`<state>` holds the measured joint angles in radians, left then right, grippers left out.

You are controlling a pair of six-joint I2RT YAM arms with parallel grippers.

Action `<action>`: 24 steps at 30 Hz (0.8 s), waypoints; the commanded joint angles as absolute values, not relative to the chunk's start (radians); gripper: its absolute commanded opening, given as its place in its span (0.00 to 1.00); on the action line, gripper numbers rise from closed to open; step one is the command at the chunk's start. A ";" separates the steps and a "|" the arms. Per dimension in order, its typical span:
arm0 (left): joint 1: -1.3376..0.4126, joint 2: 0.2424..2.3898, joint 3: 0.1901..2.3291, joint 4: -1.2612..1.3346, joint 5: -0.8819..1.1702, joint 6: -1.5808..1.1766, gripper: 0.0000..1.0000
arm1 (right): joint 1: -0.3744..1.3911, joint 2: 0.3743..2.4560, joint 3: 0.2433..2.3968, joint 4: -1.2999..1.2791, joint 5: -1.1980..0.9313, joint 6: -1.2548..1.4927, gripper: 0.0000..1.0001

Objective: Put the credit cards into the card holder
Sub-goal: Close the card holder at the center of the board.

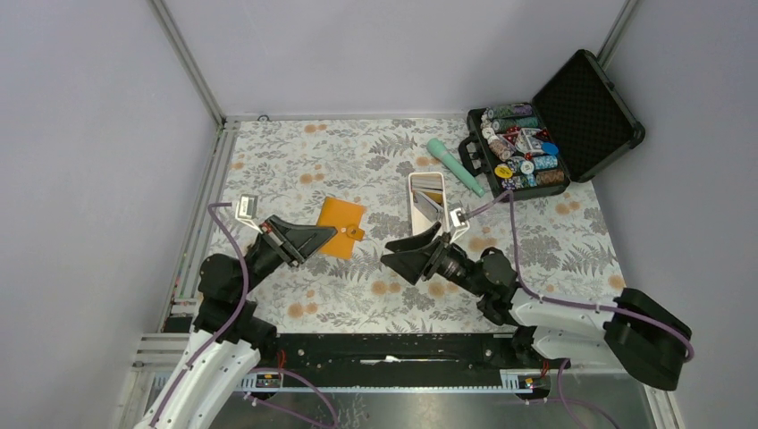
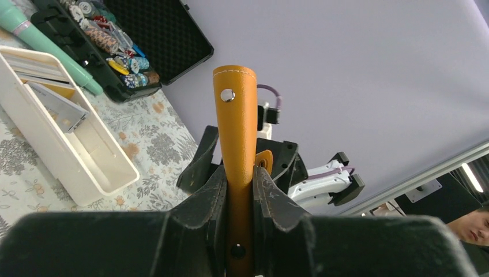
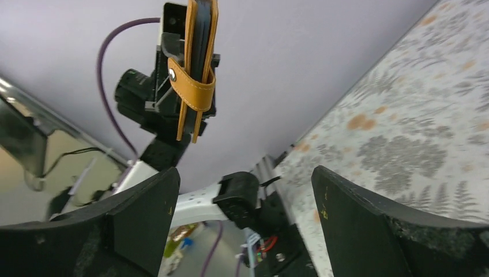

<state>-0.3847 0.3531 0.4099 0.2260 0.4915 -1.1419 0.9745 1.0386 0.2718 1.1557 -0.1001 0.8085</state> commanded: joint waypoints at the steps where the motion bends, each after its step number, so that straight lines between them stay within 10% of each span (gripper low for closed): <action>1: -0.385 0.317 0.416 0.335 0.487 -1.173 0.00 | 0.963 1.143 0.332 1.501 -0.253 1.041 0.89; 24: -0.555 0.412 0.463 0.354 0.445 -1.126 0.00 | 0.956 1.269 0.485 1.482 -0.352 1.067 0.51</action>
<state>-0.5320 0.3931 0.4133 0.2852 0.4770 -1.1591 0.9588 1.2667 0.4374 1.4700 -0.3096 1.0775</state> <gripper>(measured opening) 0.174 0.521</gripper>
